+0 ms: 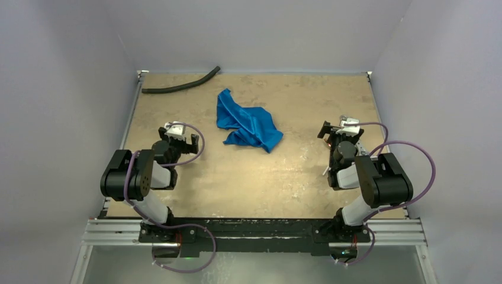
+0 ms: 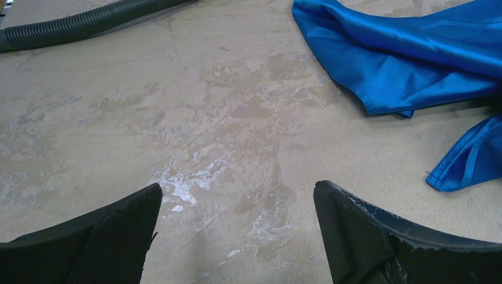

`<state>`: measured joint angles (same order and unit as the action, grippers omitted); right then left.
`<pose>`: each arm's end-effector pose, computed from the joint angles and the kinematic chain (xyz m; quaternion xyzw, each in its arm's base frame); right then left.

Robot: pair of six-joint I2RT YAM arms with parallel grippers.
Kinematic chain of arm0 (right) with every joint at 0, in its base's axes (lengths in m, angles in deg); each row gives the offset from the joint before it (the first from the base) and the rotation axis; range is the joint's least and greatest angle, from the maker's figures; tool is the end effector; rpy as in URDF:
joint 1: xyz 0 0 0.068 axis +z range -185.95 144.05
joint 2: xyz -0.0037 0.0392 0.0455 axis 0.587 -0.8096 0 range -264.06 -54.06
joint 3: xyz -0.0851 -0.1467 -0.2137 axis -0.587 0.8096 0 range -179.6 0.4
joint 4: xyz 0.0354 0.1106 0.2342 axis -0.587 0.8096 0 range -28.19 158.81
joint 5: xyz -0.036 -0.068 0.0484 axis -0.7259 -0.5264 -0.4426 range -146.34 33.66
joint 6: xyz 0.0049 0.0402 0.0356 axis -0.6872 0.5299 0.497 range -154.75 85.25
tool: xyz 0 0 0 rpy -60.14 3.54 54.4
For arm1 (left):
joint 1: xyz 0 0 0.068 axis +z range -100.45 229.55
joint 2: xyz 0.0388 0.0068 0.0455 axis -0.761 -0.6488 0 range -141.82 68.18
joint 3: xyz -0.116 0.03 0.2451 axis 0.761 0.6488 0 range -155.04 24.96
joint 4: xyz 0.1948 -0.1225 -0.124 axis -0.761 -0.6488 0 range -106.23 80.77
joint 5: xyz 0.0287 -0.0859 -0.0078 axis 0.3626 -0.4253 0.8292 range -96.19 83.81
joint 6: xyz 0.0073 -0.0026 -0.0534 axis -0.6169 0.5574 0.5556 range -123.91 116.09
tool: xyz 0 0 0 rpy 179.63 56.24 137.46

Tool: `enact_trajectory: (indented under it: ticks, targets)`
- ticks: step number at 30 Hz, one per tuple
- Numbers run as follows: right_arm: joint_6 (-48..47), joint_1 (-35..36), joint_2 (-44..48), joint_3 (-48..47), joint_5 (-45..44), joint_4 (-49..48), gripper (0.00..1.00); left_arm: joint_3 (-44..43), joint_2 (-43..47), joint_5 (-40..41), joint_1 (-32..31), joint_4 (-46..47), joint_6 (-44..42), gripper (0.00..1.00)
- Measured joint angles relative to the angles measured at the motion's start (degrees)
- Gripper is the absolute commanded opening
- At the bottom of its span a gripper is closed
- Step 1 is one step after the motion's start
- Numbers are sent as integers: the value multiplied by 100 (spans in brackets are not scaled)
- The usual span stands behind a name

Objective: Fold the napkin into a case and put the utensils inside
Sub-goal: Move the crumpled napkin to the center of the board.

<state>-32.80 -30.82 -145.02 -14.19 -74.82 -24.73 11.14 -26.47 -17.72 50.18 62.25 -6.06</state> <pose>0.2466 0.0107 0.1726 0.1055 0.6365 -0.0561 0.7620 0.2473 -0.0044 0.1266 0.0750 0.7576 -0.0609 0.6456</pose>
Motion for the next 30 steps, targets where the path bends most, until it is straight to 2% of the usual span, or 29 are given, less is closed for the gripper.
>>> enact_trajectory:
  ticks: [12, 14, 16, 18, 21, 23, 27, 30]
  targets:
    - [116, 0, 4, 15, -389, -26, 99, -2, 7, -7, 13, -9, 2, 99]
    - [116, 0, 59, 55, -442, -33, 99, -70, 146, -39, 76, -323, 4, 99]
    - [85, 31, 345, 140, -459, 125, 99, -507, 487, -129, 153, -1432, -48, 99]
    - [326, 52, 1071, -39, -570, 1014, 99, -1493, 645, -286, 188, -2887, -142, 99]
    - [1167, -39, 1788, -1182, -568, 2806, 99, -3244, 621, -560, 197, -4929, -295, 99]
    - [1788, -269, 1897, -1985, 122, 3427, 99, -4028, 612, -778, 199, -5912, -337, 99]
    - [2354, -535, 1963, -2577, 1576, 3807, 99, -4699, 601, -1202, 199, -7320, -280, 99]
    - [2159, 15, 1469, -3379, 2015, 4690, 99, -4929, 511, -1427, 190, -8234, -192, 99]
